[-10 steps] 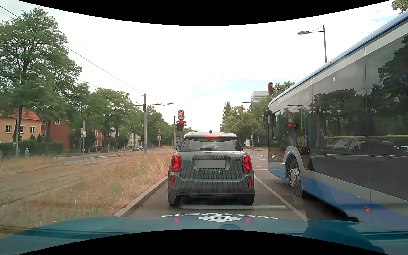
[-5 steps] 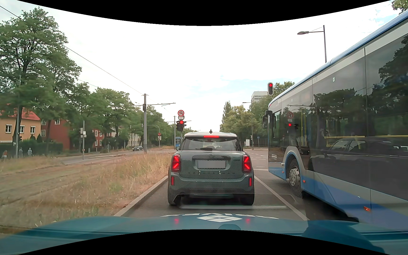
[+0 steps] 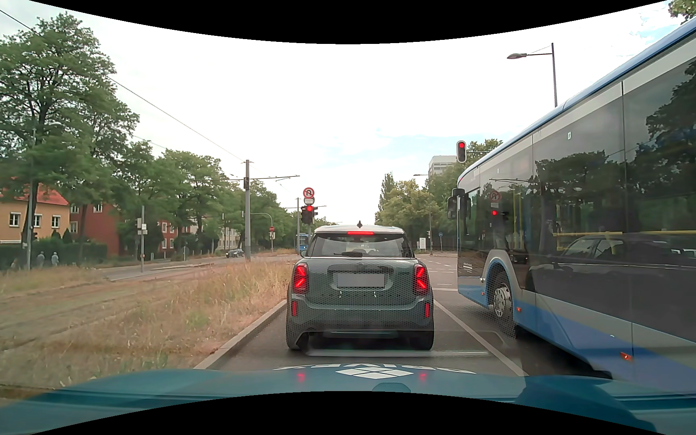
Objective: Follow the waypoints while adhering to traffic rules and regulations
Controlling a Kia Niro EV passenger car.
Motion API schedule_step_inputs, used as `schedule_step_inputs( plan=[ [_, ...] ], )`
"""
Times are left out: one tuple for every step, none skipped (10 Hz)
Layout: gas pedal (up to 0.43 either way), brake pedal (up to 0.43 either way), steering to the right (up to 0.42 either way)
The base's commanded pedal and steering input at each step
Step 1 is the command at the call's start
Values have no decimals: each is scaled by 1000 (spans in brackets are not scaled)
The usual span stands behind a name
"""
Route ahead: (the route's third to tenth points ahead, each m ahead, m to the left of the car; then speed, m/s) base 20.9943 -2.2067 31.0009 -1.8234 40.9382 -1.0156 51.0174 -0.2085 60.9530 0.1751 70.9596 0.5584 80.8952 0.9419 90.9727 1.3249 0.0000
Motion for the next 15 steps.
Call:
schedule_step_inputs(
  plan=[
    [0,226,-4],
    [0,226,-4],
    [0,226,-4],
    [0,226,-4],
    [0,226,-3],
    [0,226,-3],
    [0,226,-3],
    [0,226,-3],
    [0,226,-3],
    [0,226,-3],
    [0,226,-3],
    [0,226,-3],
    [0,226,-3],
    [0,226,-3],
    [0,226,-3]
  ],
)
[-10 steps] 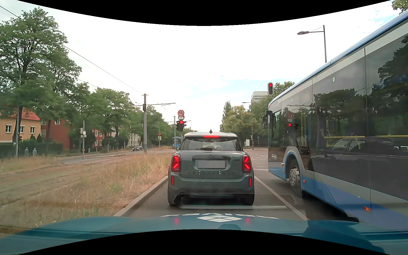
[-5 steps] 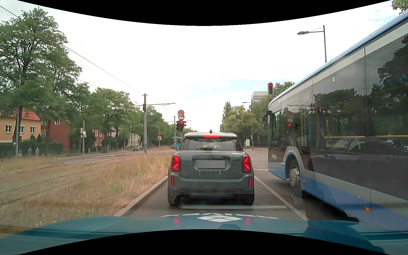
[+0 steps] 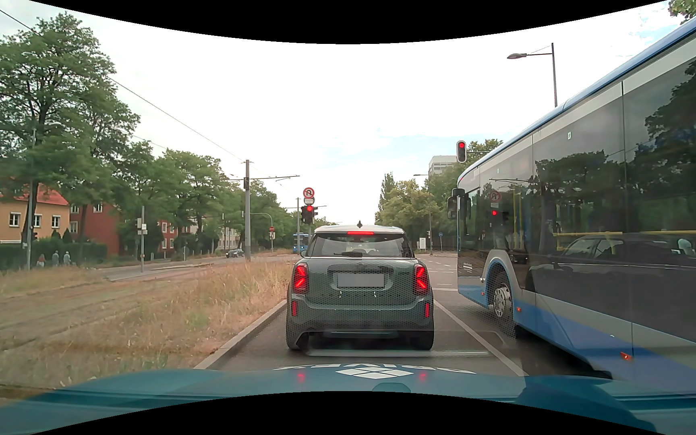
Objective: Follow the waypoints while adhering to traffic rules and regulations
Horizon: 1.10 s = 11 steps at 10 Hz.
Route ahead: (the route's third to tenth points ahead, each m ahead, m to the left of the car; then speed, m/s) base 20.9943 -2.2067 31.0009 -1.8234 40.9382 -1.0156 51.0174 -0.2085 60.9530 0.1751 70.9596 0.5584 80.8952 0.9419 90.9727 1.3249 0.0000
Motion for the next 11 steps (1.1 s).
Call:
schedule_step_inputs(
  plan=[
    [0,226,-3],
    [0,226,-3],
    [0,226,-3],
    [0,226,-3],
    [0,226,-3],
    [0,226,-3],
    [0,226,-3],
    [0,226,-3],
    [0,226,-3],
    [0,226,-3],
    [0,226,-3]
  ],
)
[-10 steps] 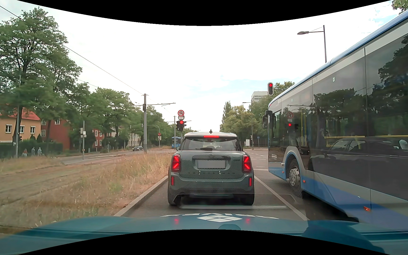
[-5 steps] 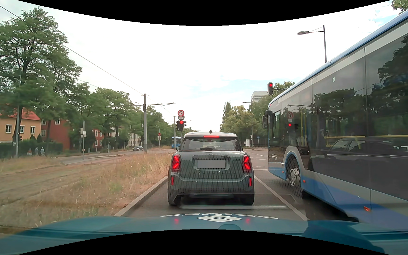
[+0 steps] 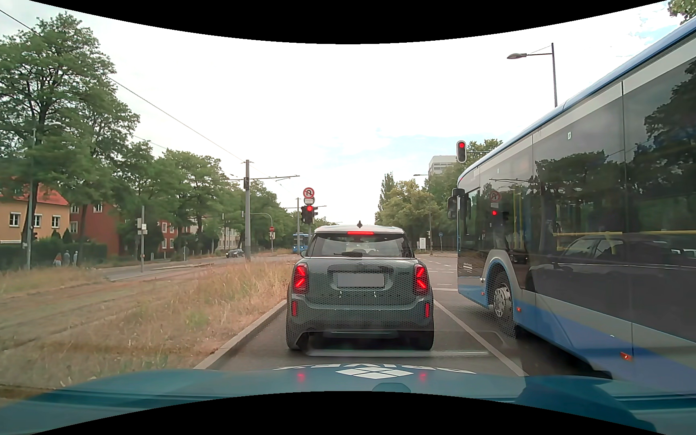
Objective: Follow the waypoints while adhering to traffic rules and regulations
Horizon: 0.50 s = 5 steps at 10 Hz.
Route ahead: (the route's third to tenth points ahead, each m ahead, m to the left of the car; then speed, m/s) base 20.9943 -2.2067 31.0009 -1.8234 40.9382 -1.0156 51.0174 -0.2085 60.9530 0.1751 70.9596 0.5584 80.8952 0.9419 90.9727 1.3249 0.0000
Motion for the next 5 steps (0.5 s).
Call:
schedule_step_inputs(
  plan=[
    [0,226,-3],
    [0,226,-3],
    [0,226,-3],
    [0,226,-3],
    [0,226,-3]
  ],
)
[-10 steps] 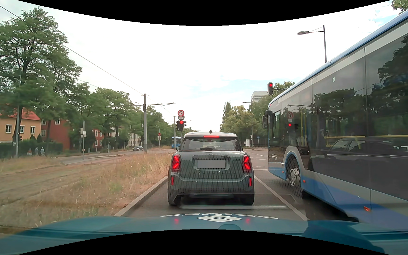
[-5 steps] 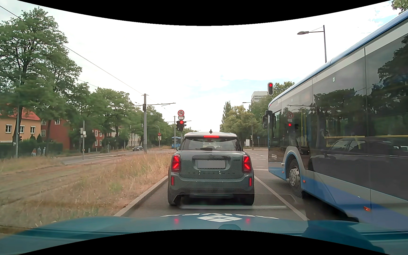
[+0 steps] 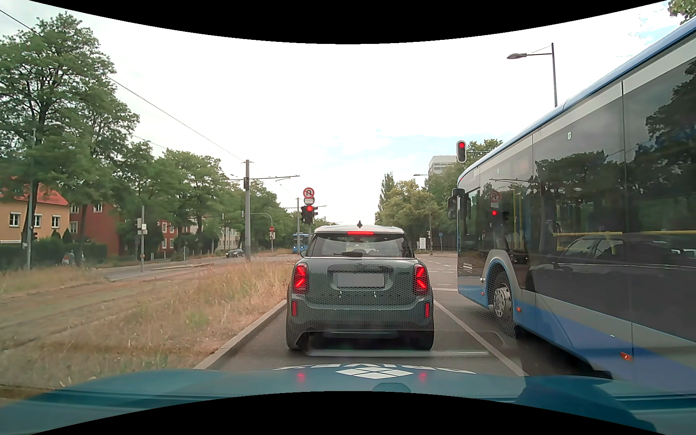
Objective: Follow the waypoints while adhering to traffic rules and regulations
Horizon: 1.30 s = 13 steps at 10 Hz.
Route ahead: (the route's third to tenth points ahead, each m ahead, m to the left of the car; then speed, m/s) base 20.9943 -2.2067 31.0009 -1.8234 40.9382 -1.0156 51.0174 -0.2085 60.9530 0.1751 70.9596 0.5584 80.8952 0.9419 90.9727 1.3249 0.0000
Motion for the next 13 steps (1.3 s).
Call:
schedule_step_inputs(
  plan=[
    [0,226,-3],
    [0,226,-3],
    [0,232,-3],
    [0,226,-3],
    [0,226,-3],
    [0,226,-3],
    [0,232,-3],
    [0,226,-2],
    [0,226,-3],
    [0,226,-3],
    [0,226,-3],
    [0,232,-3],
    [0,226,-3]
  ],
)
